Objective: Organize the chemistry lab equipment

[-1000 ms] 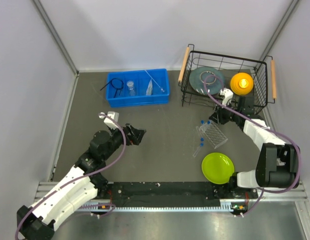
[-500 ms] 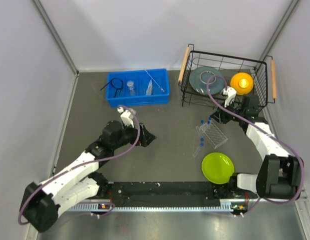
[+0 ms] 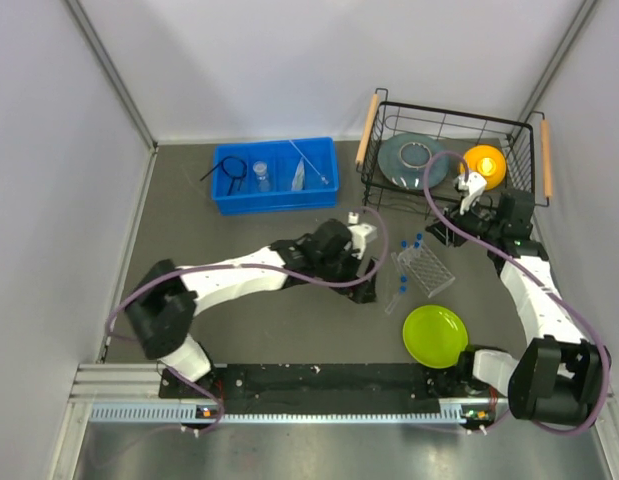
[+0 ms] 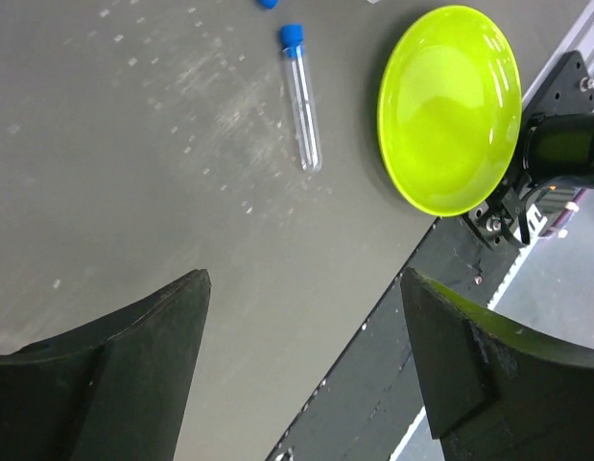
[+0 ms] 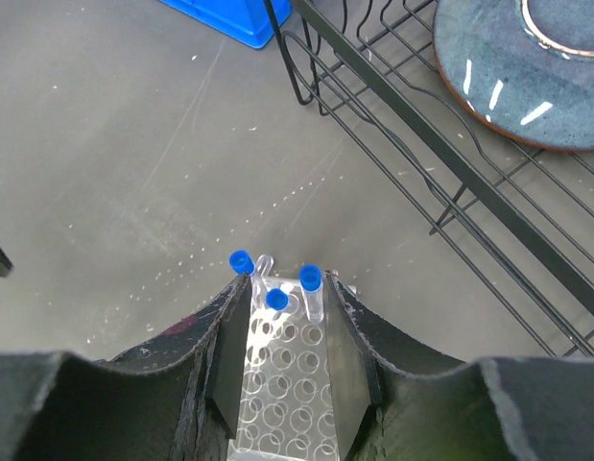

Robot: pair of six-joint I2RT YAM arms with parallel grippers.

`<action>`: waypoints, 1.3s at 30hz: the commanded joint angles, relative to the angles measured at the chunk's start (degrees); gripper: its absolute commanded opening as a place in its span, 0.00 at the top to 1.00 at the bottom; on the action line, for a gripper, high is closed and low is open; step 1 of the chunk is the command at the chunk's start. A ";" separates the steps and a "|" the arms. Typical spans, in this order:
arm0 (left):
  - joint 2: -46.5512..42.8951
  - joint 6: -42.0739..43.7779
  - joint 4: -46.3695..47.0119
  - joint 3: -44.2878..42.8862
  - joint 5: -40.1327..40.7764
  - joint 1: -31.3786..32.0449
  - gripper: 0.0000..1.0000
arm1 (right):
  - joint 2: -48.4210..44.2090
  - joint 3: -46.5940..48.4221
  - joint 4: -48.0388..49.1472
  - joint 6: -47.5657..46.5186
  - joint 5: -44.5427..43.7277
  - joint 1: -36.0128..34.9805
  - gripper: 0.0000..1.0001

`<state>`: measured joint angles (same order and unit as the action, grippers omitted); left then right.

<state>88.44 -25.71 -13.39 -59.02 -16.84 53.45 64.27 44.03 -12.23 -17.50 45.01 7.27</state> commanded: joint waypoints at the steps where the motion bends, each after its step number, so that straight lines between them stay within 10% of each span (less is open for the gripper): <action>1: 8.22 3.04 -8.14 -12.04 1.46 3.85 0.19 | -1.60 1.58 0.19 -0.70 2.88 1.69 0.64; 15: 31.78 0.58 -24.31 -37.11 5.85 9.04 0.54 | -2.66 1.67 0.28 -0.61 3.94 2.58 0.63; 39: 42.34 1.02 -34.95 -48.99 15.25 11.24 0.71 | -2.04 1.50 0.10 -0.70 4.90 2.58 0.63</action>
<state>130.02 -25.10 -46.11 -105.78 -4.03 64.31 63.00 44.03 -13.15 -17.82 47.68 9.23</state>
